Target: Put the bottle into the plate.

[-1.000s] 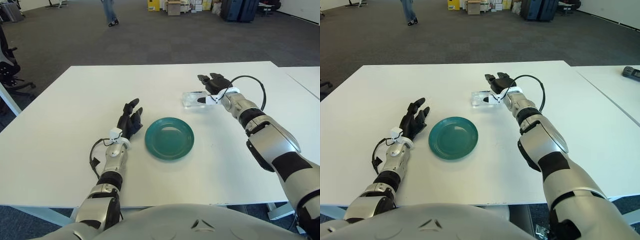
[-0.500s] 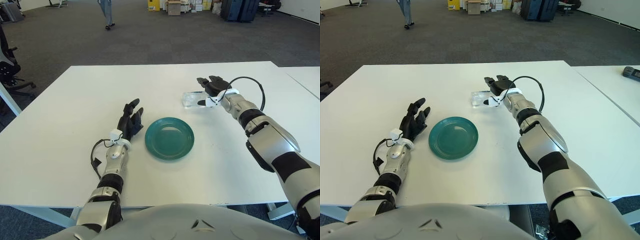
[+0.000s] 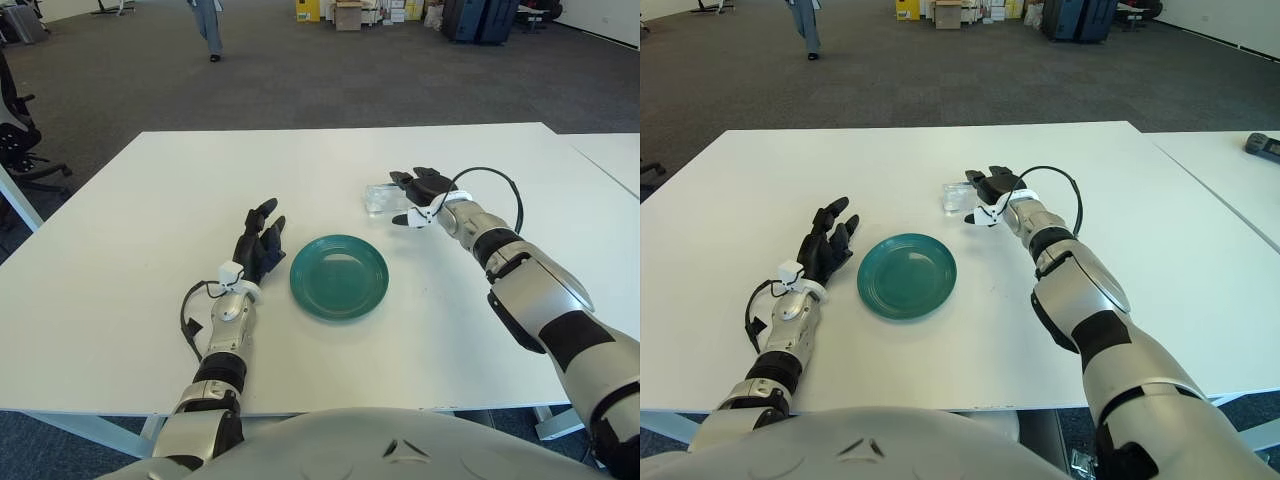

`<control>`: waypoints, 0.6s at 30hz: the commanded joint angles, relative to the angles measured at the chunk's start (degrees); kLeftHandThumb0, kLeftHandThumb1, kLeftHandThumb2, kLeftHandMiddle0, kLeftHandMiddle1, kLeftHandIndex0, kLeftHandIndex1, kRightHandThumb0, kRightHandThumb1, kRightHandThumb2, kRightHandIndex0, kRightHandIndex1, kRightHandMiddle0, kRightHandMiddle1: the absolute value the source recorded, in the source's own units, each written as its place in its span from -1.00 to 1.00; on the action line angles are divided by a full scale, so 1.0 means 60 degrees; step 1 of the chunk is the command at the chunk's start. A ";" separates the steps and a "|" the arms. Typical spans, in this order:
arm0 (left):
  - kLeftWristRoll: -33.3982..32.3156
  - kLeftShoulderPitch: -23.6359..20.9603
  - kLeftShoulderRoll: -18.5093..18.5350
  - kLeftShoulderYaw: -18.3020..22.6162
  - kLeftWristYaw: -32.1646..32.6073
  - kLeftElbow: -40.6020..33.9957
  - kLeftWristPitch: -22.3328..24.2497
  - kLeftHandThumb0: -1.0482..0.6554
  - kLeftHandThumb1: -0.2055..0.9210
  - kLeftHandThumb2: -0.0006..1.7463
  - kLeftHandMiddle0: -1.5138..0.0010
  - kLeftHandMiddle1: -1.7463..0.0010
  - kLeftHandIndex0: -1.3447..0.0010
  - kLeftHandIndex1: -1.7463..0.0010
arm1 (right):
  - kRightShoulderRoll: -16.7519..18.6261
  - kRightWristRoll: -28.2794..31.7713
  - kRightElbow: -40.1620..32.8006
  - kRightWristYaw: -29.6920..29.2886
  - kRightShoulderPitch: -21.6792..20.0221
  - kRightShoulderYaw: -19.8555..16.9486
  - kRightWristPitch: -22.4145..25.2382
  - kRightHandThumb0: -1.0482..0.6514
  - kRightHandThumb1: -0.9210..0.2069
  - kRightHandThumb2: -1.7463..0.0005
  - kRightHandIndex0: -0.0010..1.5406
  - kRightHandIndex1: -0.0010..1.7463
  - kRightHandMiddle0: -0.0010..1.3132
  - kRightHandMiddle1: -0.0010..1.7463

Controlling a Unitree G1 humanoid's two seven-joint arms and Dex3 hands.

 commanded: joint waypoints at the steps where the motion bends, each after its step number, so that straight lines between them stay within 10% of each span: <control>1: -0.0028 0.0085 0.0013 0.0005 0.0128 -0.0214 0.0104 -0.69 1.00 -0.05 0.44 0.99 1.00 0.11 | 0.0042 -0.0155 0.0029 -0.0031 0.0109 0.0149 -0.0074 -1.00 -1.00 0.25 -1.00 -1.00 -0.95 -0.98; 18: -0.0094 0.0265 -0.0030 -0.0004 0.0068 -0.0475 0.0141 -0.71 1.00 -0.04 0.40 0.98 1.00 0.07 | 0.0150 -0.0412 0.0049 0.0180 0.0375 0.0686 -0.0435 -0.96 -1.00 0.22 -0.99 -1.00 -0.93 -0.95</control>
